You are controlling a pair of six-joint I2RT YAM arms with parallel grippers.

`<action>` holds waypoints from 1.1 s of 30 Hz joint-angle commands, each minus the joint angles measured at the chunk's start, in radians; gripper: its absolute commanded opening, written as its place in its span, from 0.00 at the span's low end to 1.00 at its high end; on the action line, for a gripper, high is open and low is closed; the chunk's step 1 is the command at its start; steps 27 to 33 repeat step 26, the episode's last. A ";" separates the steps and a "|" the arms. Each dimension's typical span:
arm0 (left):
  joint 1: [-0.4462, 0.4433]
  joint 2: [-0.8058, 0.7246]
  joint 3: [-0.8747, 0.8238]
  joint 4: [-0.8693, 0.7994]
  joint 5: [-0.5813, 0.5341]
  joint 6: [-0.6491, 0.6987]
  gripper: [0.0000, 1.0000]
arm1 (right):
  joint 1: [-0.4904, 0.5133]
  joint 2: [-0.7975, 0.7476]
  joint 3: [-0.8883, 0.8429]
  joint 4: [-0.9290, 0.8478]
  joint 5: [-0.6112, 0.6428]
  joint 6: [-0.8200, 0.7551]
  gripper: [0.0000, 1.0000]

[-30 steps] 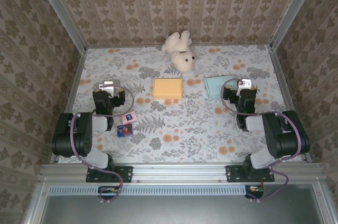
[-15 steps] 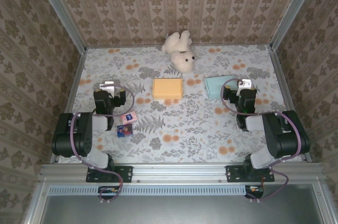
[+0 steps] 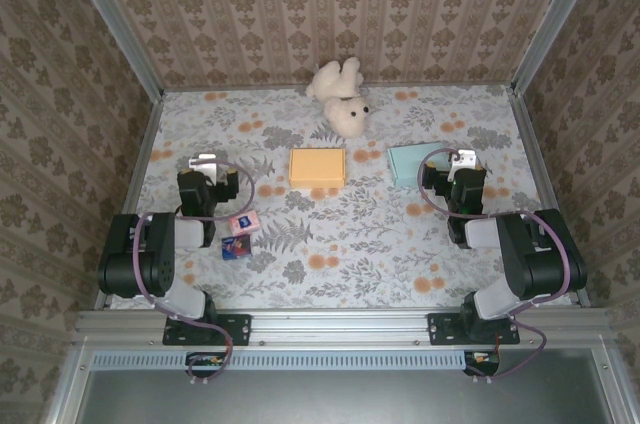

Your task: Fold the paper box

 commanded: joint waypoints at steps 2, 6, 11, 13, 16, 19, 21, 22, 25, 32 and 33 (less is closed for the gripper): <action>0.010 -0.004 0.023 0.000 0.016 -0.012 1.00 | 0.002 0.001 0.018 0.000 -0.004 -0.001 1.00; 0.011 -0.003 0.023 0.000 0.016 -0.013 1.00 | 0.002 0.001 0.018 -0.001 -0.004 -0.001 1.00; 0.010 -0.004 0.023 0.001 0.016 -0.013 1.00 | 0.002 0.001 0.018 0.000 -0.004 -0.001 1.00; 0.010 -0.004 0.023 0.001 0.016 -0.013 1.00 | 0.002 0.001 0.018 0.000 -0.004 -0.001 1.00; 0.010 -0.004 0.023 0.000 0.016 -0.013 1.00 | 0.002 0.001 0.018 0.000 -0.004 -0.001 1.00; 0.024 -0.001 0.034 -0.018 0.048 -0.020 1.00 | 0.002 0.001 0.018 0.000 -0.004 -0.001 1.00; 0.022 0.004 0.042 -0.030 0.066 -0.008 1.00 | 0.002 0.001 0.019 0.000 -0.004 -0.001 1.00; 0.022 0.004 0.042 -0.031 0.067 -0.010 1.00 | 0.002 0.001 0.018 0.000 -0.004 -0.002 1.00; 0.023 0.001 0.035 -0.019 0.070 -0.010 1.00 | 0.002 0.001 0.018 0.000 -0.004 -0.001 1.00; 0.025 0.000 0.031 -0.015 0.076 -0.009 1.00 | 0.002 0.001 0.018 0.000 -0.004 -0.001 1.00; 0.025 0.000 0.031 -0.015 0.076 -0.009 1.00 | 0.002 0.001 0.018 0.000 -0.004 -0.001 1.00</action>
